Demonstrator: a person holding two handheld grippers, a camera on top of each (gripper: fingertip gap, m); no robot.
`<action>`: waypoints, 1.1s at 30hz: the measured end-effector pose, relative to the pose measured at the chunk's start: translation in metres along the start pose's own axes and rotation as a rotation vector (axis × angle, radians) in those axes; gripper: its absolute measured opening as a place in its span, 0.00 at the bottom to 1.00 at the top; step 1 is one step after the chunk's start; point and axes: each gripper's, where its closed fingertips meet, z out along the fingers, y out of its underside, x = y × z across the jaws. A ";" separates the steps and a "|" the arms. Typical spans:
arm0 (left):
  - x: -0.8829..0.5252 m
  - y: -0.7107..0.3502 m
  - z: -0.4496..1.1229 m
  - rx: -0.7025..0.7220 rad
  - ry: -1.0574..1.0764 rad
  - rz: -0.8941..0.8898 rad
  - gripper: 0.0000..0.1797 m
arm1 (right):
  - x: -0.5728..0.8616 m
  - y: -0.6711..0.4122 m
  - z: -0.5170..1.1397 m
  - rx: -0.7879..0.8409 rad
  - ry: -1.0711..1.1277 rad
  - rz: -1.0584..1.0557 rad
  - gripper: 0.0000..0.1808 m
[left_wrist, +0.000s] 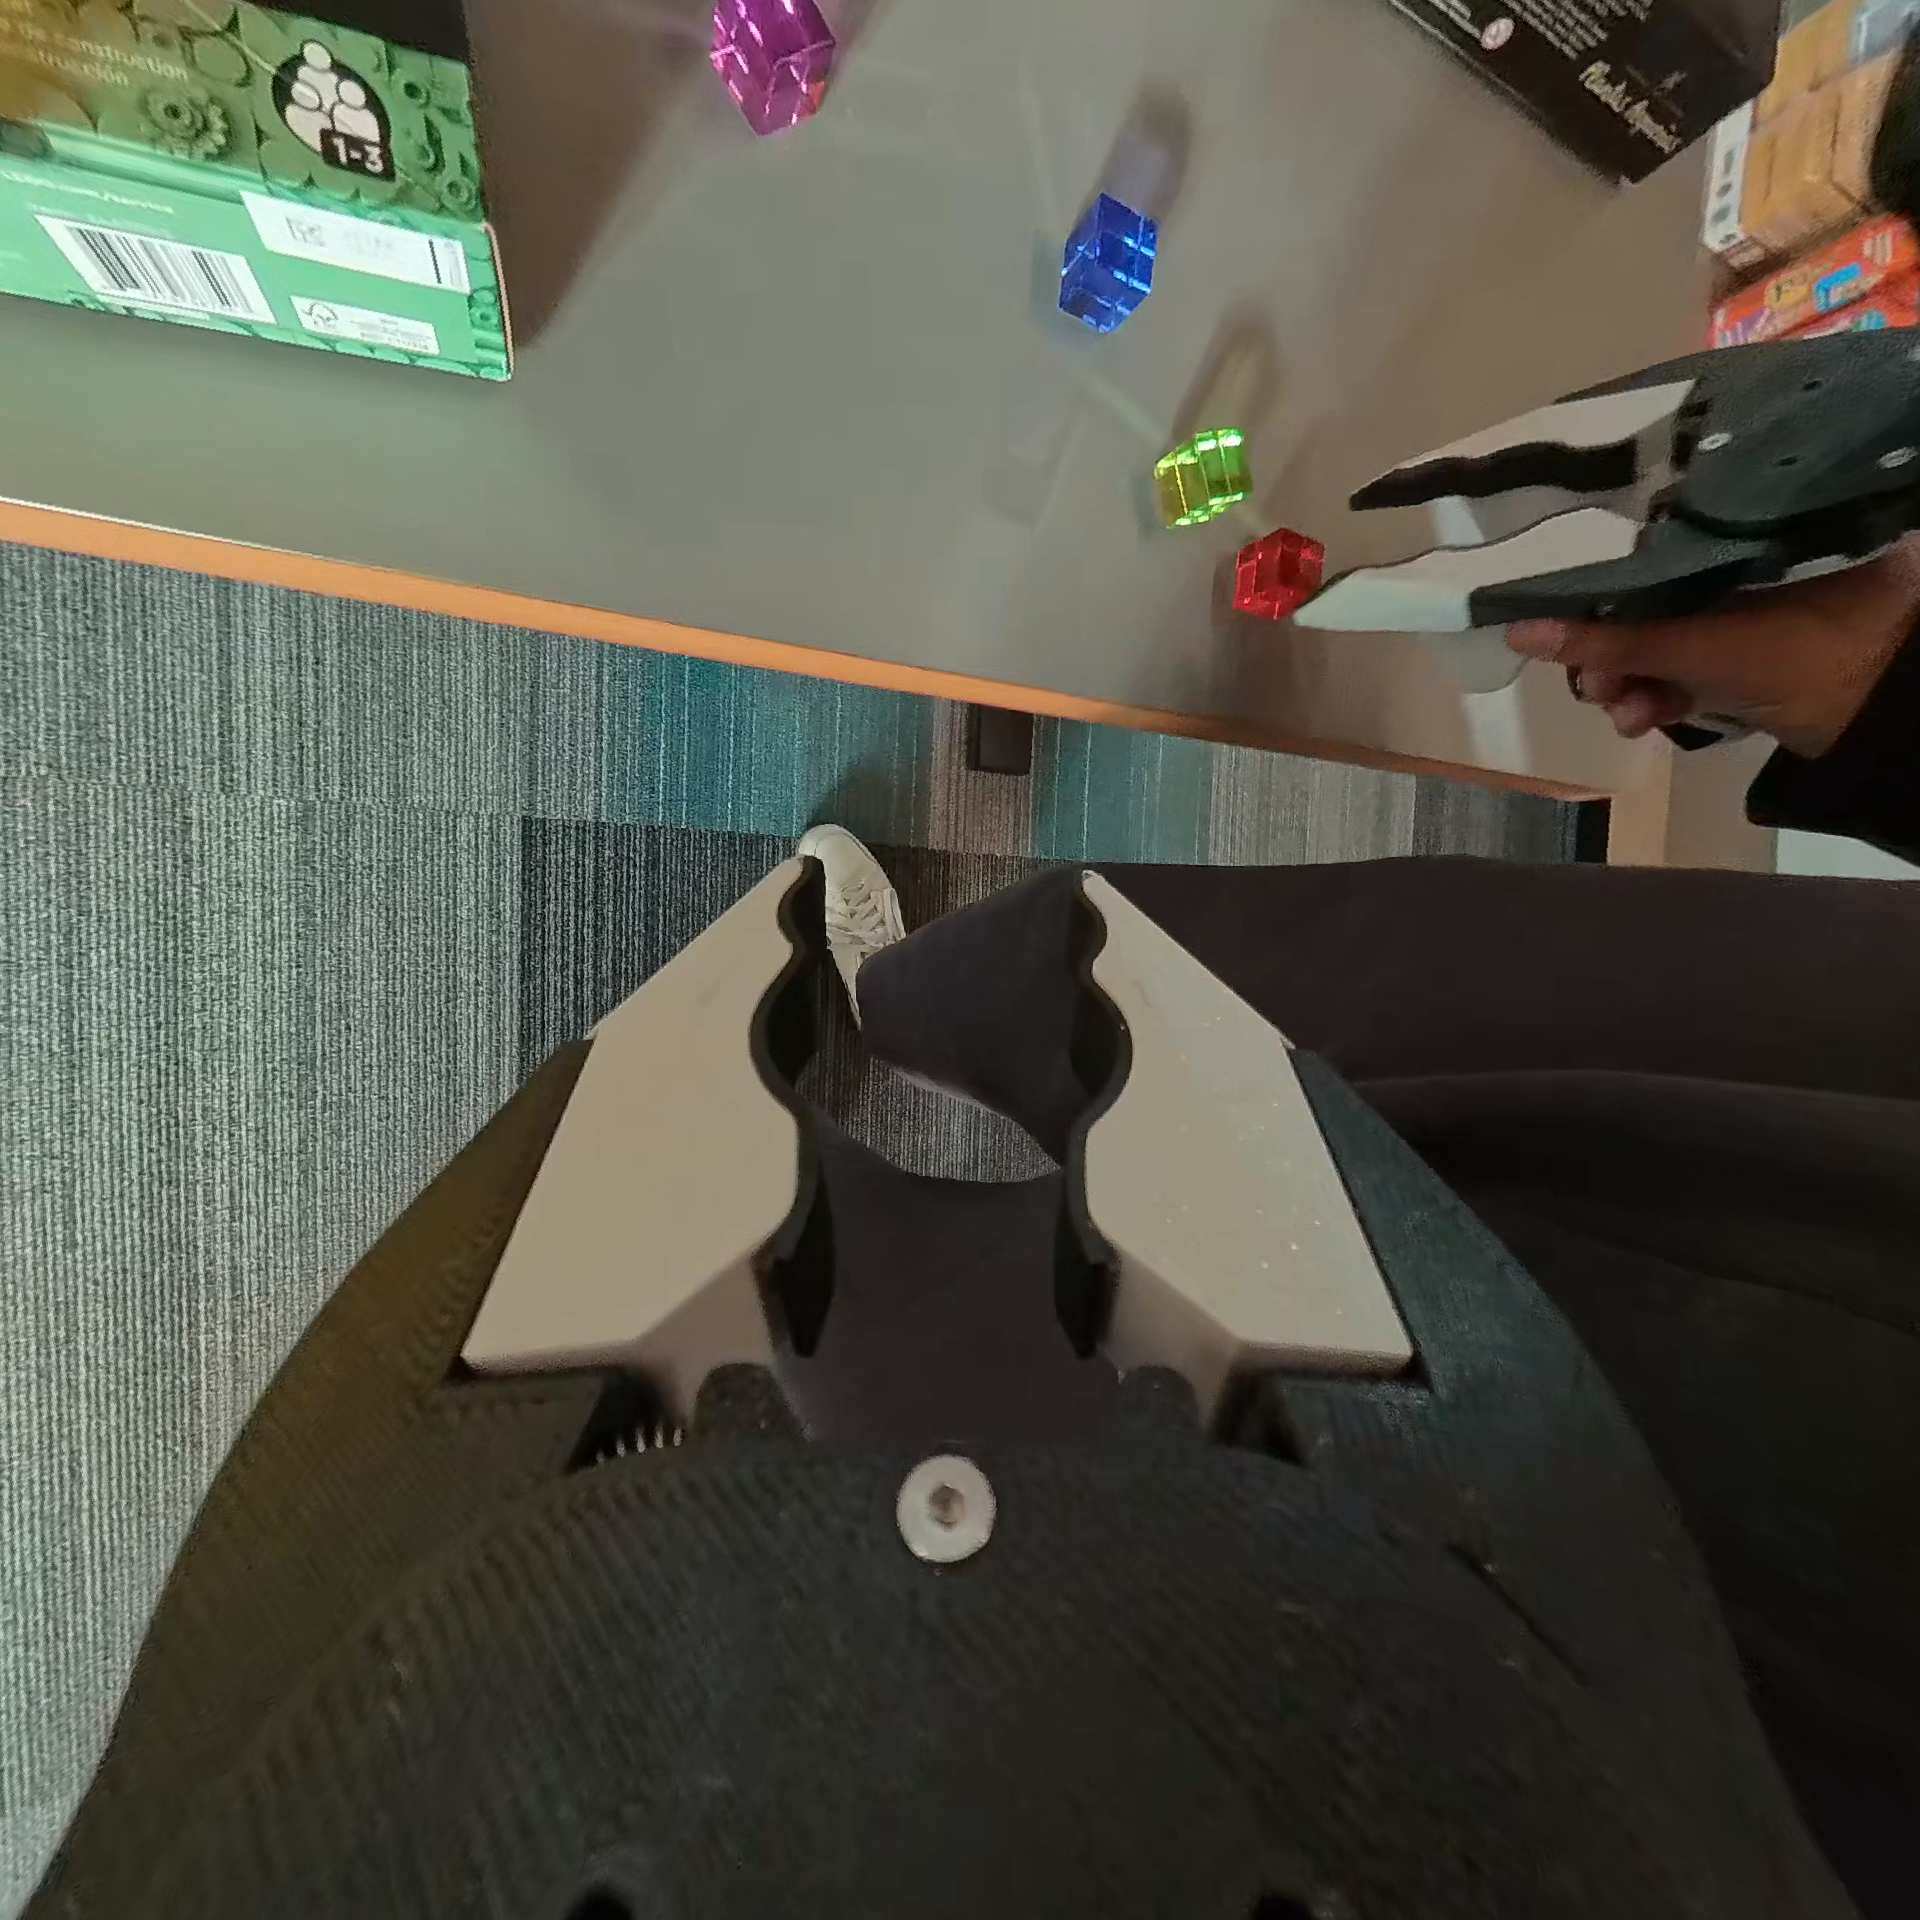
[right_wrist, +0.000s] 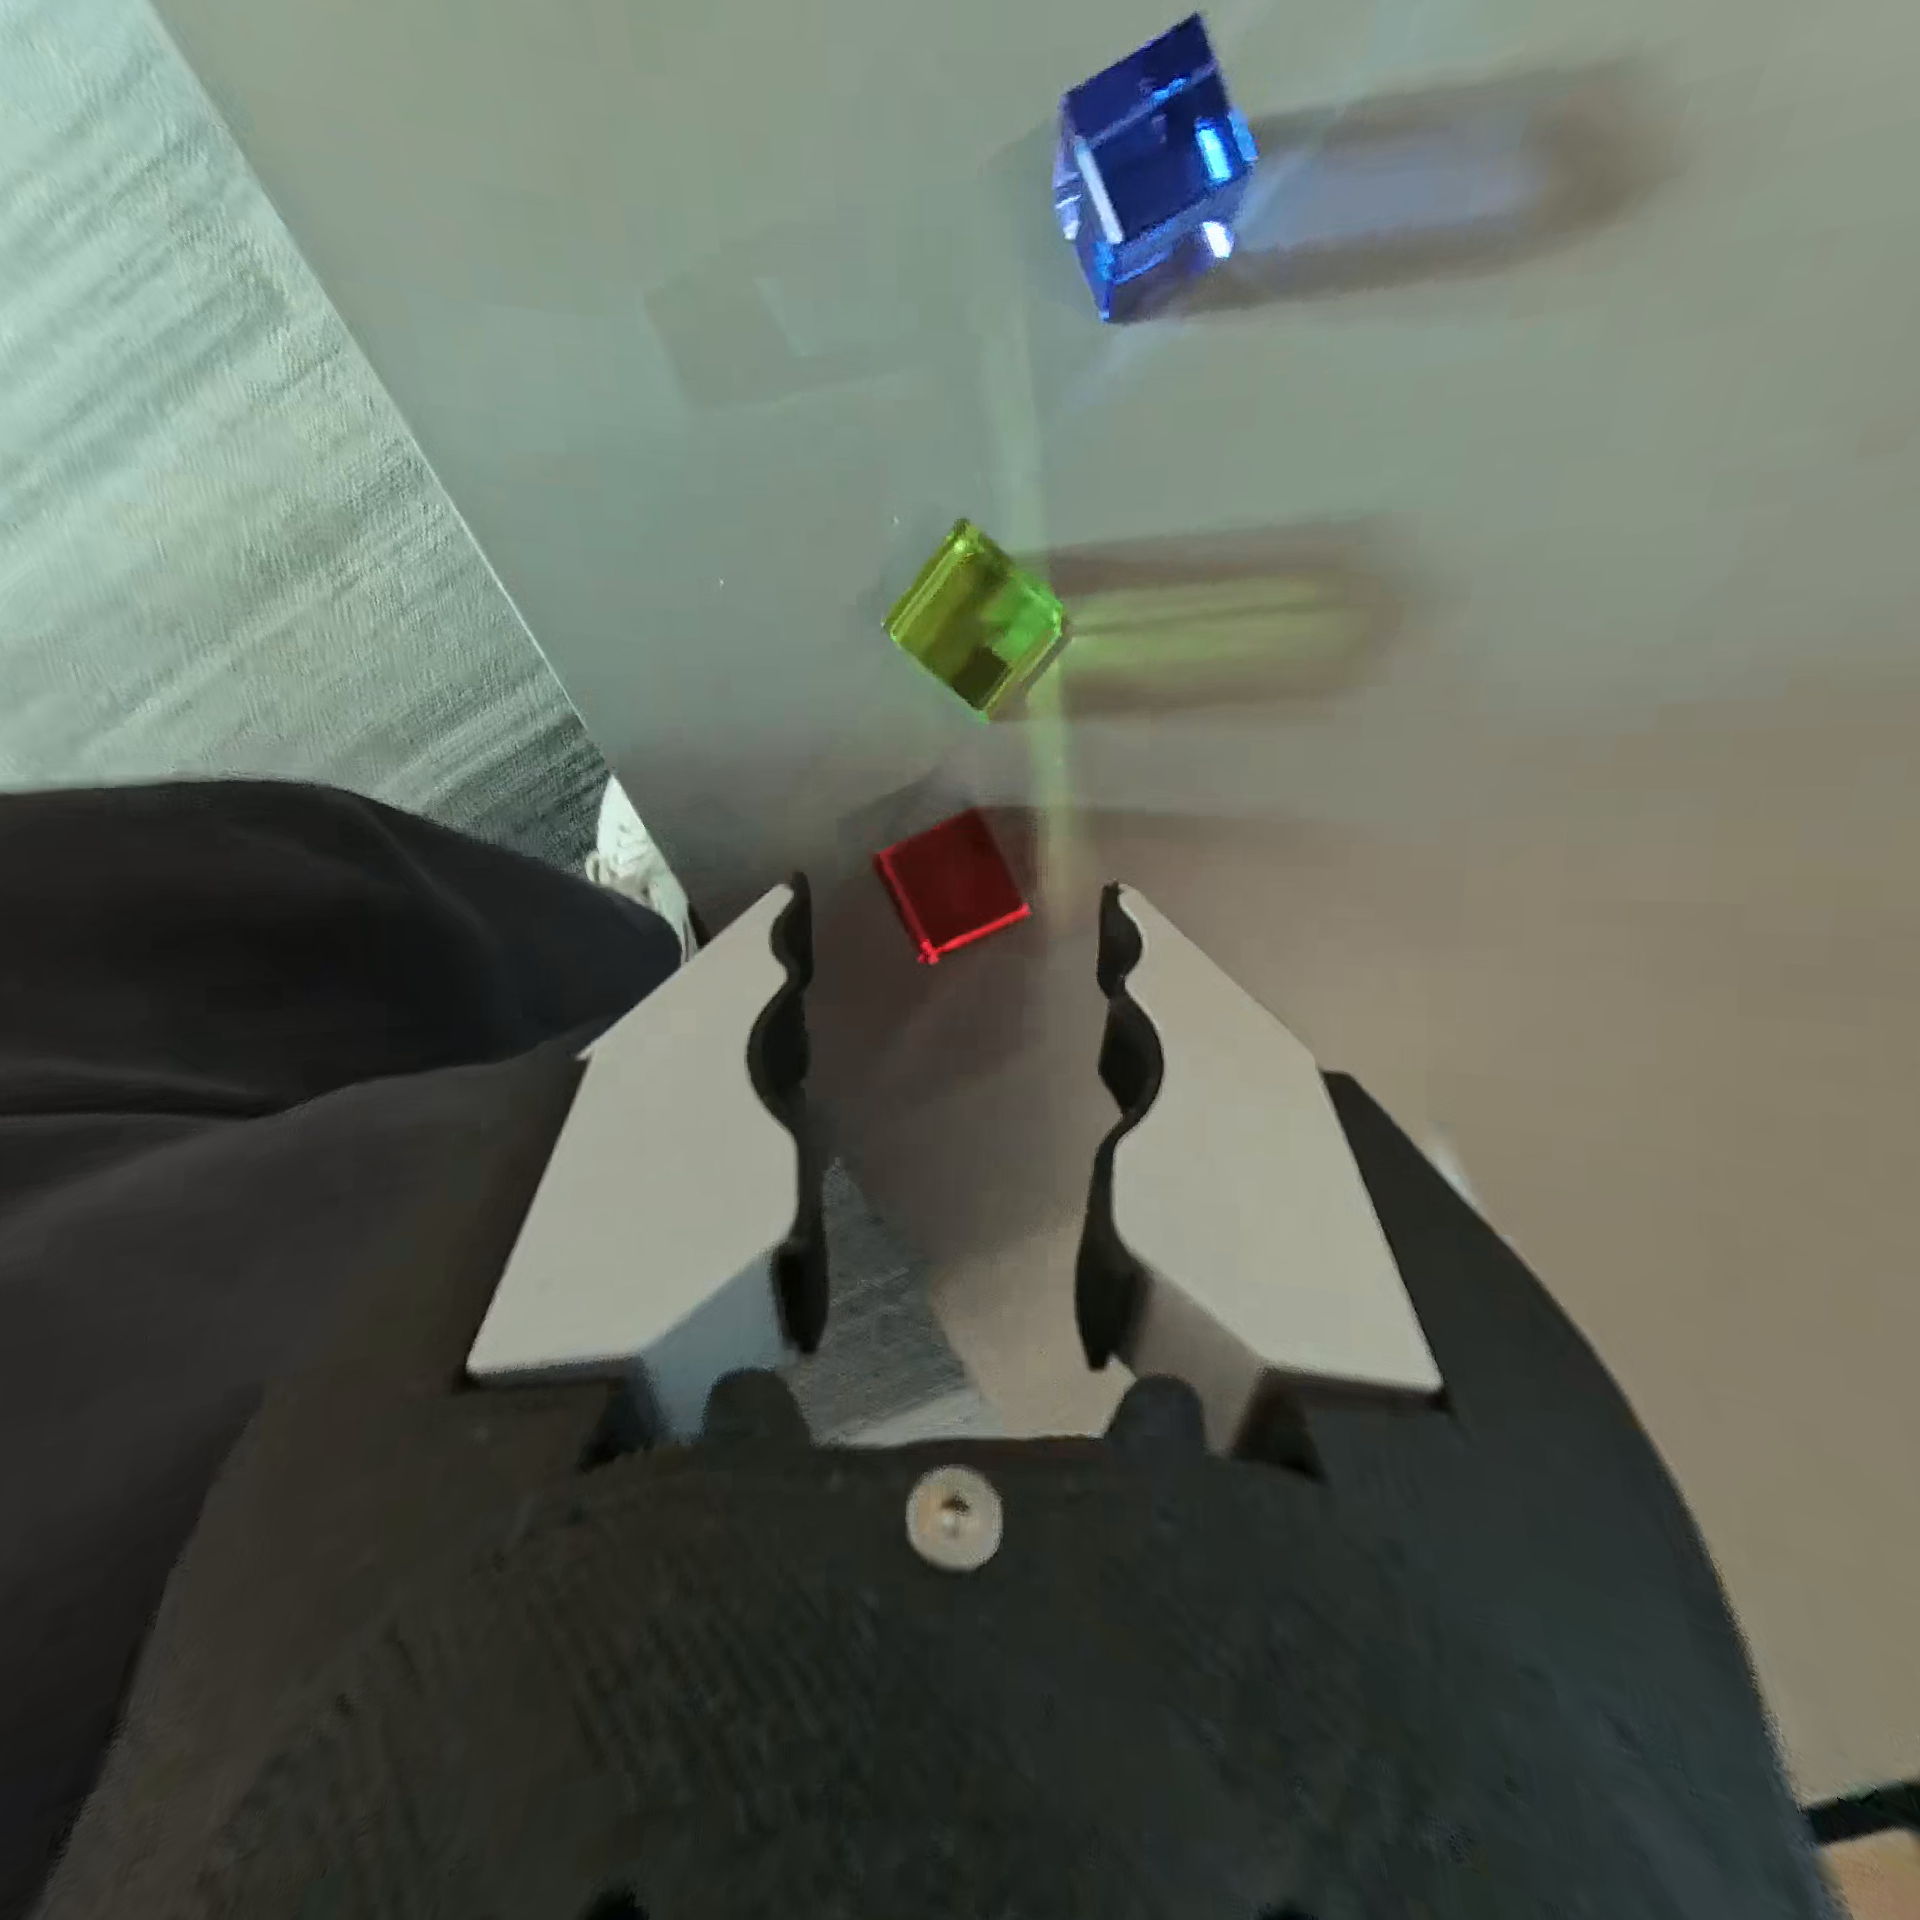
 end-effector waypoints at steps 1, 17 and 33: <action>0.003 -0.004 0.001 0.003 -0.009 -0.008 0.24 | 0.000 0.000 0.007 -0.020 -0.018 -0.051 0.24; -0.013 -0.040 -0.013 0.147 -0.175 -0.167 0.24 | 0.010 -0.189 -0.049 0.344 -0.201 -0.205 0.13; -0.138 -0.090 -0.055 0.190 -0.088 -0.037 0.24 | -0.188 -0.402 0.006 0.317 -0.251 -0.427 0.13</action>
